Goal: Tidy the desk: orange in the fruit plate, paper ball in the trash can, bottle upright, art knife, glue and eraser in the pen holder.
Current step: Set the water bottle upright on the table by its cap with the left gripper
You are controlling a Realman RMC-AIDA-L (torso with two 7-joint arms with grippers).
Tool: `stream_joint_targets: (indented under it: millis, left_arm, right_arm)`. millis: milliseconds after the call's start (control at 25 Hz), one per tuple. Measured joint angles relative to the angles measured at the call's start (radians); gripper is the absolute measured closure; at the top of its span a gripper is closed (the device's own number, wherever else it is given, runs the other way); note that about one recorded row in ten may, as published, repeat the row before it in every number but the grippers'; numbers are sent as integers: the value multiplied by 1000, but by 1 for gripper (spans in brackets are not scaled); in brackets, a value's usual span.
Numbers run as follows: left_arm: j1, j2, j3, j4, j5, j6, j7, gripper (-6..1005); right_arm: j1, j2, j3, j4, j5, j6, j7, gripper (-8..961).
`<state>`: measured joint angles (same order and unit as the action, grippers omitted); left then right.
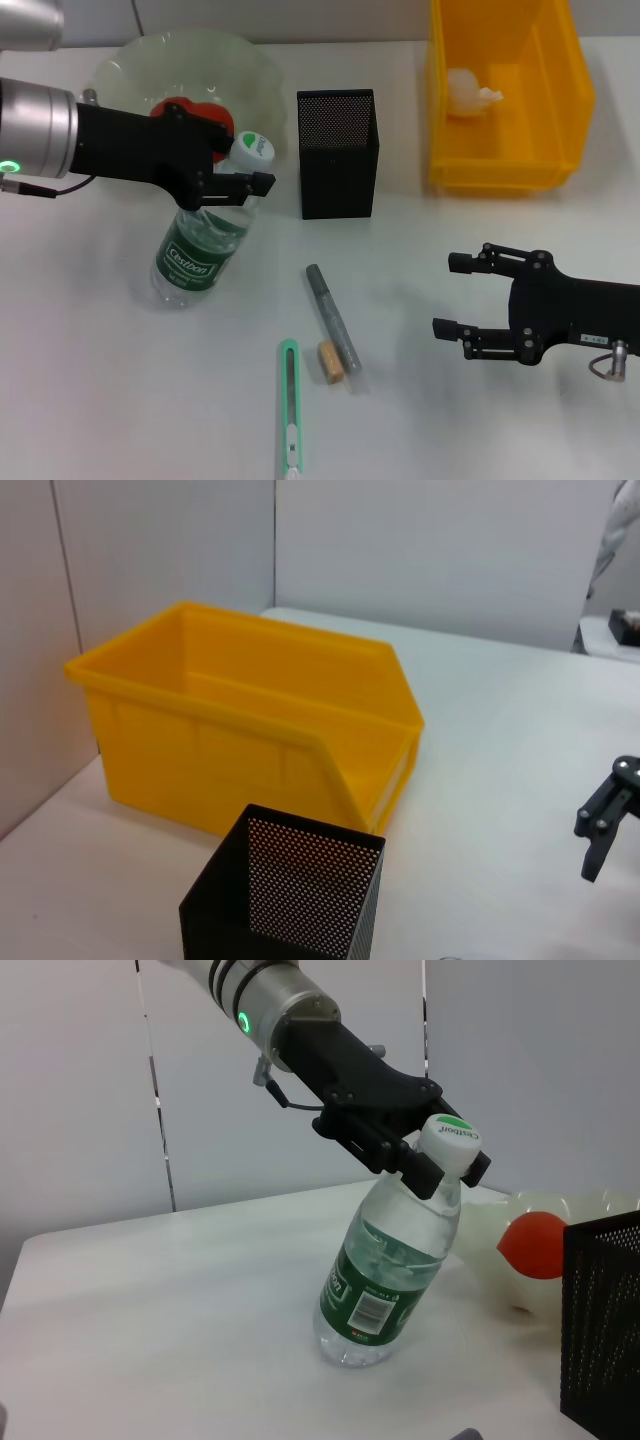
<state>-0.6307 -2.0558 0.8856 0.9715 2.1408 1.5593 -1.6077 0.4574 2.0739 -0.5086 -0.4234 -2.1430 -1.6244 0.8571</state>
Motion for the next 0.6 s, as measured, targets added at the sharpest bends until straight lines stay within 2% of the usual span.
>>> stream_joint_targets:
  millis: [600]
  left_arm:
    - [49,16,-2,-5,-86,17,39,559]
  right_arm:
    - [4,0,-1,4,-2,-8,3,153]
